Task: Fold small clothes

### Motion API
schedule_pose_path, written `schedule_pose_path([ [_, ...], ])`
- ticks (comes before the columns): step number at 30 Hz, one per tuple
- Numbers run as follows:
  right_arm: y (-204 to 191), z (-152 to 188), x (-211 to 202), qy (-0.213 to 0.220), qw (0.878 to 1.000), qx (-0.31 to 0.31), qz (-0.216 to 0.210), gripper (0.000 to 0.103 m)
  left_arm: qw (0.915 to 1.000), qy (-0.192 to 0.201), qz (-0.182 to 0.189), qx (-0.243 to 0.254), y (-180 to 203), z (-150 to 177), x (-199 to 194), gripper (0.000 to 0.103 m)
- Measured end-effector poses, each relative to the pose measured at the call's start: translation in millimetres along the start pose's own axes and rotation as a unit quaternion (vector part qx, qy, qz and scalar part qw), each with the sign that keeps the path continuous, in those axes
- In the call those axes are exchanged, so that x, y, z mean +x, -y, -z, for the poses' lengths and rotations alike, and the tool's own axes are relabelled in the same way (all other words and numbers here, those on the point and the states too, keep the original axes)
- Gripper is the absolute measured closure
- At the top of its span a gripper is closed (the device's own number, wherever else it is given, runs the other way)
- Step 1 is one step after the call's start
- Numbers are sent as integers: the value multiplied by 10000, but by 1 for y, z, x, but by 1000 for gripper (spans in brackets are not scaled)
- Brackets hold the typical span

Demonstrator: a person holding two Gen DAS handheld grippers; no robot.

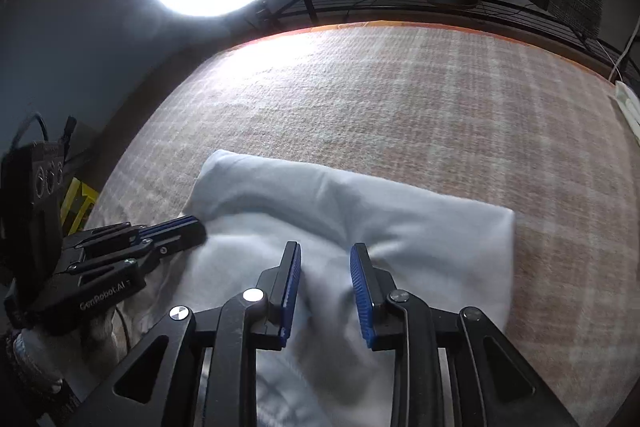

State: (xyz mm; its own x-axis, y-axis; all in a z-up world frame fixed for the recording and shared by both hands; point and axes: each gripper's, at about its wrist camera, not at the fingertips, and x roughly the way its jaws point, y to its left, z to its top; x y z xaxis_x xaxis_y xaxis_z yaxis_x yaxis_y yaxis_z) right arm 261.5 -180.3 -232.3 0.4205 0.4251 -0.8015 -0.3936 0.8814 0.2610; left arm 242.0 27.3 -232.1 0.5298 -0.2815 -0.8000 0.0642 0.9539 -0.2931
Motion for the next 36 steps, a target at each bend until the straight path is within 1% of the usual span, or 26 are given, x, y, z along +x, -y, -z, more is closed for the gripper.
schedule_pose_path([
  [2, 8, 10, -15, 28, 9999, 105, 15, 73, 9999, -11, -1, -102, -9, 6, -10, 99],
  [5, 20, 28, -32, -40, 9997, 110, 205, 72, 9997, 6, -12, -230, -23, 13, -26, 98],
  [7, 27, 44, -40, -133, 9991, 62, 405, 72, 9989, -17, 95, -450, -35, 17, -36, 89],
  [8, 32, 53, -44, -198, 9988, 90, 430, 71, 9980, -30, 191, -594, -41, 18, -39, 74],
  [9, 38, 60, -47, -278, 9987, 130, 411, 71, 9966, -25, 308, -760, -47, 19, -43, 62],
  [10, 43, 68, -51, -337, 9984, 193, 403, 70, 9949, -28, 430, -913, -51, 19, -45, 60],
  [11, 49, 74, -57, -330, 9983, 295, 378, 67, 9929, -47, 534, -1059, -55, 18, -45, 59],
  [12, 55, 79, -62, -289, 9982, 419, 322, 64, 9903, -81, 660, -1221, -58, 18, -44, 59],
  [14, 72, 87, -74, -100, 9963, 853, 4, 45, 9848, -195, 853, -1498, -62, 16, -37, 58],
  [15, 79, 89, -77, -9, 9941, 1066, -191, 43, 9834, -216, 880, -1574, -63, 15, -35, 58],
  [16, 87, 91, -79, 79, 9908, 1299, -370, 42, 9820, -216, 912, -1638, -62, 12, -32, 58],
  [18, 101, 91, -82, 205, 9835, 1684, -624, 43, 9792, -192, 995, -1758, -63, 3, -25, 58],
  [20, 104, 88, -84, 325, 9800, 1822, -737, 50, 9719, -214, 1226, -2001, -67, -8, -17, 58],
  [22, 93, 81, -88, 449, 9796, 1787, -806, 54, 9683, -208, 1269, -2142, -70, -18, -9, 58],
  [23, 85, 78, -89, 507, 9799, 1723, -872, 57, 9679, -187, 1255, -2169, -70, -22, -6, 58],
  [24, 73, 74, -88, 576, 9803, 1620, -975, 58, 9668, -183, 1304, -2189, -70, -28, -1, 58],
  [26, 43, 65, -80, 625, 9813, 1377, -1190, 67, 9632, -291, 1476, -2227, -71, -36, 7, 58],
  [28, 6, 56, -63, 595, 9823, 1082, -1409, 68, 9602, -394, 1622, -2240, -71, -42, 15, 58],
  [30, -23, 50, -46, 521, 9827, 839, -1565, 71, 9591, -421, 1679, -2238, -72, -45, 18, 58],
  [32, -52, 46, -22, 356, 9851, 534, -1596, 71, 9539, -473, 1832, -2328, -76, -47, 22, 58],
  [34, -65, 46, 3, 164, 9867, 431, -1558, 71, 9484, -534, 1970, -2427, -80, -46, 27, 58],
  [36, -68, 53, 20, -32, 9874, 467, -1512, 72, 9438, -632, 2137, -2440, -81, -45, 32, 58],
])
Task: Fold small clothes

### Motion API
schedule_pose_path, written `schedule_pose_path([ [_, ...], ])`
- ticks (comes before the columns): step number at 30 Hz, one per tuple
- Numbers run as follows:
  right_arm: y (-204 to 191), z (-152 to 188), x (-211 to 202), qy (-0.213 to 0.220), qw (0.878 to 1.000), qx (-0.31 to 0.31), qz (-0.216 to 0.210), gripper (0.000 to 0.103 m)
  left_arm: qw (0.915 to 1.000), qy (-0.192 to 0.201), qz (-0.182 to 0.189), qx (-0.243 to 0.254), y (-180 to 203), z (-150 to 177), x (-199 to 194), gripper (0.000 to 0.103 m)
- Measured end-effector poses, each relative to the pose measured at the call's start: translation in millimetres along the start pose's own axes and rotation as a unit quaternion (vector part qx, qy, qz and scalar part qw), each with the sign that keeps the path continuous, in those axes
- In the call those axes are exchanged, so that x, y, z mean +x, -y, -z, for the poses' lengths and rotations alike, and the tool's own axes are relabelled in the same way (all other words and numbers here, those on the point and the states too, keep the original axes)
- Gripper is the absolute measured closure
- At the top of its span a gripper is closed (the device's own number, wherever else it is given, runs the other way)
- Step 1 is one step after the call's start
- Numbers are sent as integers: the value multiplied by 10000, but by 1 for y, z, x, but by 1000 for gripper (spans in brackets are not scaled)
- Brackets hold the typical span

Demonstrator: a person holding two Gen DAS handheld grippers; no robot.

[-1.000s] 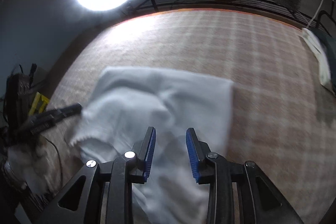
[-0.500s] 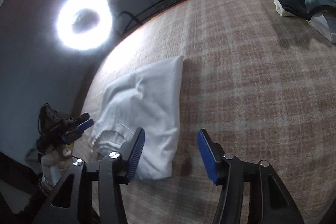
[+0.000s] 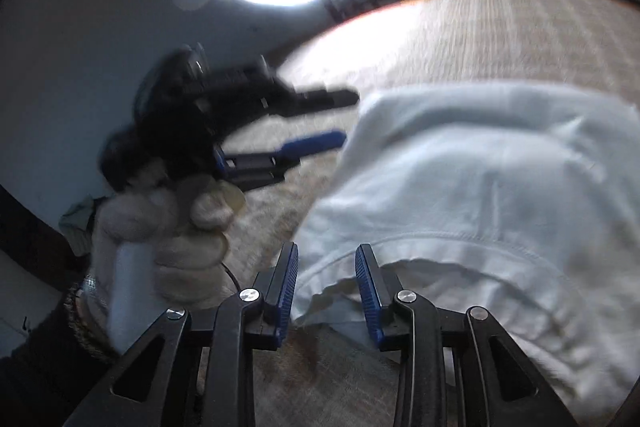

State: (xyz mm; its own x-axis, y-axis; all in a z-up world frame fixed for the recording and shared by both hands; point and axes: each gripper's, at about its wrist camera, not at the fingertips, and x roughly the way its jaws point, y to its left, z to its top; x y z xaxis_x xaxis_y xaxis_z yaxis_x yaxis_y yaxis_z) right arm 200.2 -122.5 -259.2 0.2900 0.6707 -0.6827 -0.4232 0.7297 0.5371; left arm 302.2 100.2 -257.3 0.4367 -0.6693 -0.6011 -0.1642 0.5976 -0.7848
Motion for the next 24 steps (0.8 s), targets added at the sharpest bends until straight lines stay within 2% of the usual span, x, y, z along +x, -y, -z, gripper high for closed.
schedule_pose_path([
  [2, 7, 7, 11, -45, 9999, 86, 64, 81, 9998, -100, 154, -12, -1, 1, 2, 58],
  [4, 18, 10, 7, 41, 9996, 244, -98, 84, 9991, -191, 385, -15, 2, 2, 3, 58],
  [7, 29, 9, 3, -17, 9993, 333, -177, 90, 9987, -168, 467, 71, 4, 0, 2, 58],
  [10, 29, 9, 2, -24, 9998, 188, -110, 90, 9993, -234, 279, -11, -3, -8, 13, 58],
  [14, 26, 13, 3, 3, 9997, 184, -137, 90, 9976, -181, 628, -213, -7, -19, 21, 59],
  [16, 19, 15, 6, 17, 9997, 179, -146, 90, 9940, -151, 998, -432, -8, -25, 25, 70],
  [18, 12, 14, 2, 19, 9998, 145, -123, 90, 9928, -17, 1074, -527, -7, -30, 25, 80],
  [20, 11, 13, 9, 23, 9998, 136, -114, 90, 9928, 177, 1050, -554, -6, -33, 23, 83],
  [24, 11, 16, 9, 43, 9998, 132, -113, 90, 9984, 386, 346, -214, 1, -29, 24, 90],
])
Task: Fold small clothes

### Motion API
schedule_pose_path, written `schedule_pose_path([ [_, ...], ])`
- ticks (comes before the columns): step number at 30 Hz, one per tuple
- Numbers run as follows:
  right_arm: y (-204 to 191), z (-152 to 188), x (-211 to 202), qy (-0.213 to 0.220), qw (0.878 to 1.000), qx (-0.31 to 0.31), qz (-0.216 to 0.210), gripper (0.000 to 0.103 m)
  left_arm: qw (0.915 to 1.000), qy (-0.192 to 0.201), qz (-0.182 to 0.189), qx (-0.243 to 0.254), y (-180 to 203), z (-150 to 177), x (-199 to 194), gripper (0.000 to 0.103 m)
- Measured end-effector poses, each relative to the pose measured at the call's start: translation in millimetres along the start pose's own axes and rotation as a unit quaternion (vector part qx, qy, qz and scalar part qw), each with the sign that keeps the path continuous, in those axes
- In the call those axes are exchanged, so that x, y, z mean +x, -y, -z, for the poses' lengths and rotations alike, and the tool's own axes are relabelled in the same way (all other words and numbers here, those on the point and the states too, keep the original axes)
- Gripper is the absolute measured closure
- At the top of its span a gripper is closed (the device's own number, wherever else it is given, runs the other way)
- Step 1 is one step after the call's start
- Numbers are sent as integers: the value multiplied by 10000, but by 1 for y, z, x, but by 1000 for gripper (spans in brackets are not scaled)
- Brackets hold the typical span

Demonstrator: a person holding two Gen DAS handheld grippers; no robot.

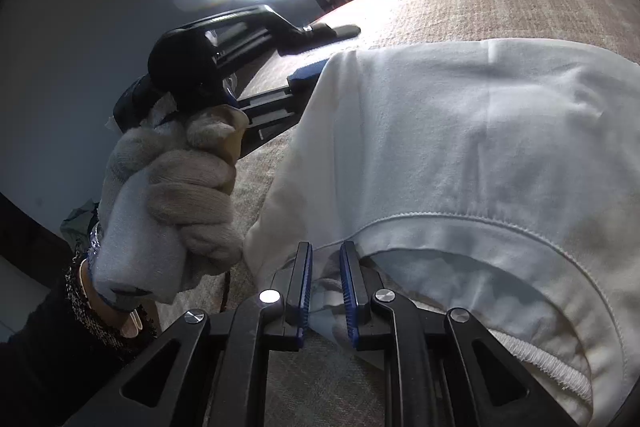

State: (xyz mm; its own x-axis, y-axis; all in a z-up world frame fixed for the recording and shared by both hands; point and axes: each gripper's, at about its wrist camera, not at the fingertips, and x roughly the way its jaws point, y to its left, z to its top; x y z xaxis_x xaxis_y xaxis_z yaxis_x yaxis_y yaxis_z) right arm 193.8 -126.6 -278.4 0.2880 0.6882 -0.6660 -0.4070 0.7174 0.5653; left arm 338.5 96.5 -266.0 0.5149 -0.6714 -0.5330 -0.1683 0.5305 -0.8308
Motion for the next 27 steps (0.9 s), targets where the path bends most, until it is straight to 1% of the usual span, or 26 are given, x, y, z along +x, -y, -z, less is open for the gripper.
schedule_pose_path([
  [2, 0, 0, 0, -3, 10000, 7, -14, 90, 9991, 110, -319, 269, 5, 4, -2, 90],
  [3, 1, 0, 0, 0, 10000, 20, -21, 90, 9970, 270, -593, 407, 6, 5, -9, 90],
  [5, 1, 0, 0, 5, 10000, 50, -5, 90, 9932, 472, -925, 518, 7, 4, -22, 90],
  [7, -2, 1, -1, 5, 10000, 23, 92, 90, 9913, 596, -1031, 560, 7, 4, -36, 90],
  [9, -9, 3, -3, -26, 9997, -73, 212, 88, 9906, 679, -985, 670, 10, 11, -55, 90],
  [10, -13, 6, -4, -51, 9996, -155, 233, 85, 9902, 718, -941, 743, 14, 17, -63, 90],
  [12, -21, 13, -8, -94, 9992, -312, 222, 84, 9890, 686, -878, 972, 21, 31, -74, 90],
  [13, -25, 18, -10, -187, 9989, -397, 190, 83, 9878, 639, -880, 1112, 25, 39, -76, 90],
  [16, -30, 31, -25, -211, 9985, -497, 132, 77, 9812, 474, -1026, 1566, 36, 67, -73, 90],
  [19, -24, 41, -56, 58, 9985, -484, 256, 68, 9736, 193, -1302, 1863, 35, 90, -57, 90],
  [21, -15, 43, -78, 248, 9983, -408, 327, 68, 9646, 81, -1658, 2050, 30, 102, -48, 90],
  [24, 9, 43, -116, 585, 9970, -114, 487, 68, 9543, 12, -2003, 2218, 21, 113, -44, 90],
  [26, 27, 40, -139, 766, 9950, 91, 640, 67, 9487, 51, -2141, 2324, 18, 117, -49, 90],
  [27, 38, 39, -148, 828, 9939, 174, 708, 67, 9474, 65, -2194, 2330, 17, 118, -51, 90],
])
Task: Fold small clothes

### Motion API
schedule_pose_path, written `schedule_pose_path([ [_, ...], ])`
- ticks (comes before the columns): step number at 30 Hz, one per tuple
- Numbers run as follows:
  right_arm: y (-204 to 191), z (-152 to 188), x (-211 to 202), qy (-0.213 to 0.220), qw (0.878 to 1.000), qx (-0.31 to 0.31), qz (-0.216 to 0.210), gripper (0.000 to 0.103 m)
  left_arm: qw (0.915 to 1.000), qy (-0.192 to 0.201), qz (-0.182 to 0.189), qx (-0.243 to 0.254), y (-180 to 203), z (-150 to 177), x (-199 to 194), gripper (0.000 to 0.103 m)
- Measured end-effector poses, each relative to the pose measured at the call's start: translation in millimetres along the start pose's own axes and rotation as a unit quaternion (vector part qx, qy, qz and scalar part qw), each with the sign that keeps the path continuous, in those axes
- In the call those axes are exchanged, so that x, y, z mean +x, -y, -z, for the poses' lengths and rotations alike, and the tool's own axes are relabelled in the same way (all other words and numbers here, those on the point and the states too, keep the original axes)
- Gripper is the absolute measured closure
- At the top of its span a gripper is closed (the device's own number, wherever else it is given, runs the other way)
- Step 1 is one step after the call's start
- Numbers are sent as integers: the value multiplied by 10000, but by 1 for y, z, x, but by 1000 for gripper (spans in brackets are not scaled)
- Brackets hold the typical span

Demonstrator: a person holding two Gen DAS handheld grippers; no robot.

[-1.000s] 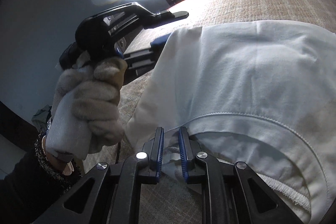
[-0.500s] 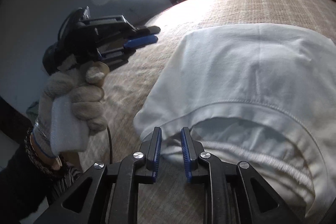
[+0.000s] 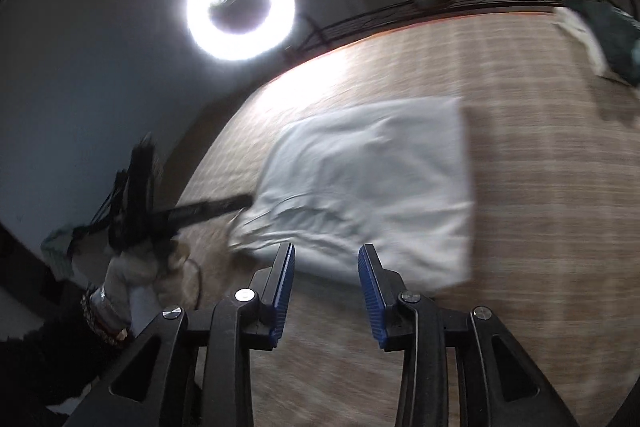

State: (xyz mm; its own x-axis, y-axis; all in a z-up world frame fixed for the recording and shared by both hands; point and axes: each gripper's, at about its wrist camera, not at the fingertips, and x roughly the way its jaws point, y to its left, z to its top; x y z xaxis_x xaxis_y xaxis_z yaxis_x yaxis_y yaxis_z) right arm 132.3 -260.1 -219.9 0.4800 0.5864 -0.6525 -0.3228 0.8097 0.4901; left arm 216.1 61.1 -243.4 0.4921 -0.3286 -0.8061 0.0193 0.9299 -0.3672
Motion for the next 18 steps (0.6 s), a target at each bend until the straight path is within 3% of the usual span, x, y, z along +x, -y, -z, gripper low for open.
schedule_pose_path([
  [2, 21, -5, -13, 77, 9997, 163, 165, 57, 9999, 28, -7, -115, -7, 1, -5, 90],
  [4, 42, -14, -20, 173, 9988, 357, 274, 45, 9992, -4, 215, -330, -11, -2, -9, 81],
  [6, 59, -23, -19, 133, 9983, 519, 222, 44, 9963, -102, 581, -629, -16, -7, -7, 50],
  [11, 100, -41, 4, -117, 9941, 1066, -149, 48, 9867, -328, 1054, -1193, -23, -18, 7, 49],
  [18, 128, -46, 38, -243, 9813, 1765, -728, 57, 9717, -409, 1512, -1767, -38, -34, 22, 49],
])
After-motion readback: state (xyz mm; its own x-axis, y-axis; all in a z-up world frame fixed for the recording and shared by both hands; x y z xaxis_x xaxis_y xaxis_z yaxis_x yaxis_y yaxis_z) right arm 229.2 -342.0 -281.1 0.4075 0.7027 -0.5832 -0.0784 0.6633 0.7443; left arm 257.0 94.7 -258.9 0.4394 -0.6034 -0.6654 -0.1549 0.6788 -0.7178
